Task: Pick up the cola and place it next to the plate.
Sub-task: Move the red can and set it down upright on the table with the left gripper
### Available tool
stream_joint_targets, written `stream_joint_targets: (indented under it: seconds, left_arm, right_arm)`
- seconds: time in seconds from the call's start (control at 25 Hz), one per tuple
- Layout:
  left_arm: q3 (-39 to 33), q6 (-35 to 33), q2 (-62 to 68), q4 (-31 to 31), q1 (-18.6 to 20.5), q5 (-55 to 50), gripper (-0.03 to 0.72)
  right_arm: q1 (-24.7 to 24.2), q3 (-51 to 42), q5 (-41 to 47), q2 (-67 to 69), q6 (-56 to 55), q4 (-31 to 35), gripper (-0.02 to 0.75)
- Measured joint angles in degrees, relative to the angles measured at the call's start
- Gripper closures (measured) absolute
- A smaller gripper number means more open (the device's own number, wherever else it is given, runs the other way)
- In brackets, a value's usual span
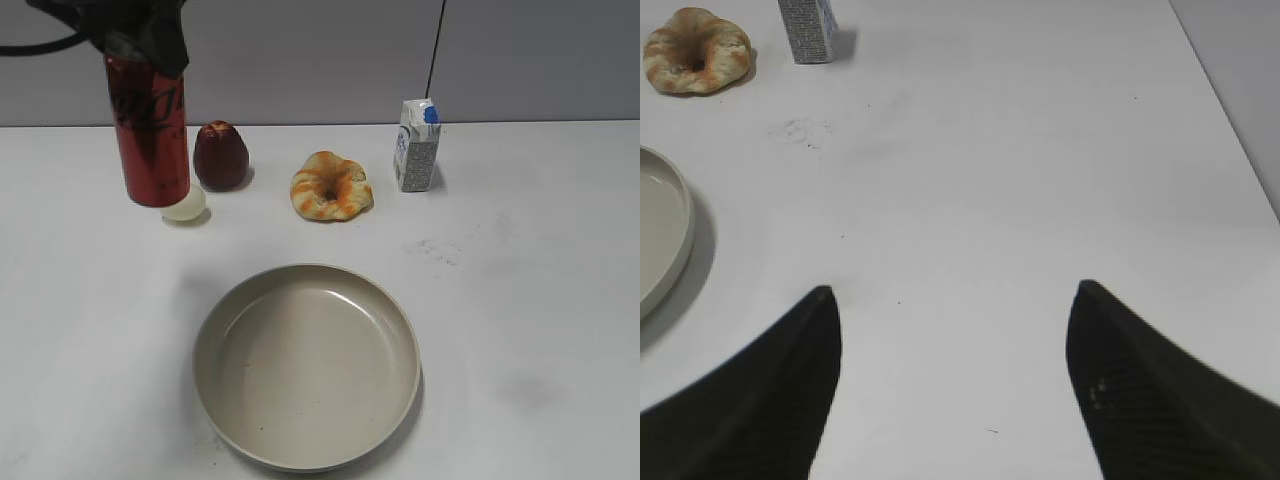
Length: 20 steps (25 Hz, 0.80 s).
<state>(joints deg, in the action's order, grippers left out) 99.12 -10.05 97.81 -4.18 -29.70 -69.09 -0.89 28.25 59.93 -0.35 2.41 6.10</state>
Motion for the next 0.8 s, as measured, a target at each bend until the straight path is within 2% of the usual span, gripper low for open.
stream_joint_targets:
  seconds: [0.28,0.48,0.68,0.8]
  left_arm:
    - [-14.03,3.58,-4.72,0.32,0.00,2.89,0.174]
    - [-26.74,5.27,-12.33,-0.87,0.00,10.91,0.174]
    - [-39.47,5.38,-19.86,-4.83,0.00,21.77,0.174]
    - [-45.03,5.50,-22.36,-5.26,0.00,27.12,0.174]
  right_arm:
    - [0.00,0.00,0.00,0.00,0.00,0.00,0.203]
    - [0.00,0.00,0.00,0.00,0.00,0.00,0.203]
    - [0.00,0.00,0.00,0.00,0.00,0.00,0.203]
    - [0.00,0.00,0.00,0.00,0.00,0.00,0.203]
